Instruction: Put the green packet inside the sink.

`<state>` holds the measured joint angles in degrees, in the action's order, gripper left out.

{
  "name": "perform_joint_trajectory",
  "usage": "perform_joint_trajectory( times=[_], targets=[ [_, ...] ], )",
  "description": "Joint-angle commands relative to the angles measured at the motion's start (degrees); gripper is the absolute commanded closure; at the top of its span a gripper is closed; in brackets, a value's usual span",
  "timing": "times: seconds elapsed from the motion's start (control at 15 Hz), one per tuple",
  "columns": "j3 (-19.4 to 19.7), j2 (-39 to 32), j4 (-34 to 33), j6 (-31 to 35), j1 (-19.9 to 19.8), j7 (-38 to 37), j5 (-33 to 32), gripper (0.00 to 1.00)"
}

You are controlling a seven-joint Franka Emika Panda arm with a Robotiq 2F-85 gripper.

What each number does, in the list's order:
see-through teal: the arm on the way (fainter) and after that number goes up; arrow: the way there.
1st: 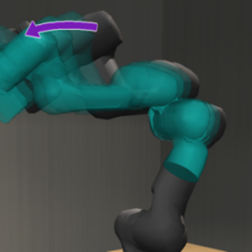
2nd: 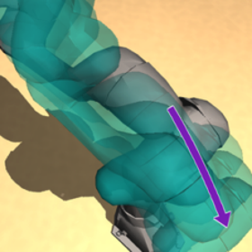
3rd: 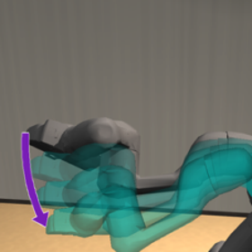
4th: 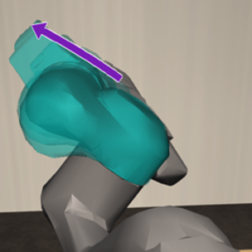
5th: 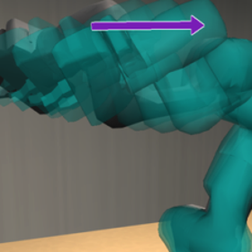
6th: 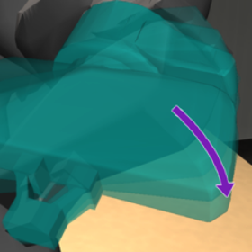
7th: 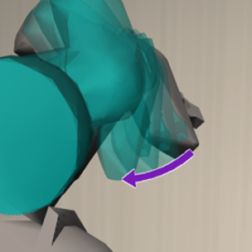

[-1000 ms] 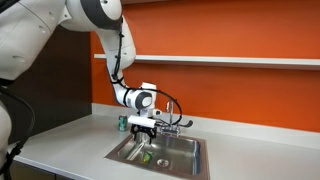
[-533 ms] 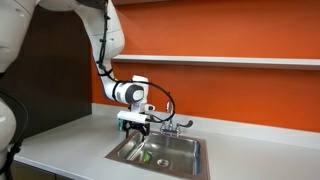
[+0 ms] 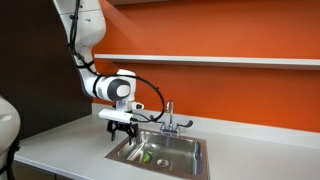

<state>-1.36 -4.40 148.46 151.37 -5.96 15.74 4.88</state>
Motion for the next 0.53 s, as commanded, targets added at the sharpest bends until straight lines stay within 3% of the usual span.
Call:
perform_joint_trajectory(
  times=[0.0, 0.33, 0.4, 0.47],
  targets=[
    [0.6, 8.0, 7.8, 0.9, 2.2, -3.4, -0.8, 0.00],
    [0.8, 13.8, 13.6, 0.4, 3.8, -5.5, -0.5, 0.00],
    [1.3, 9.5, 10.3, 0.0, 3.9, -3.7, -0.3, 0.00],
    [1.5, 10.1, 10.8, 0.0, 4.2, -3.8, -0.3, 0.00]
  ],
)
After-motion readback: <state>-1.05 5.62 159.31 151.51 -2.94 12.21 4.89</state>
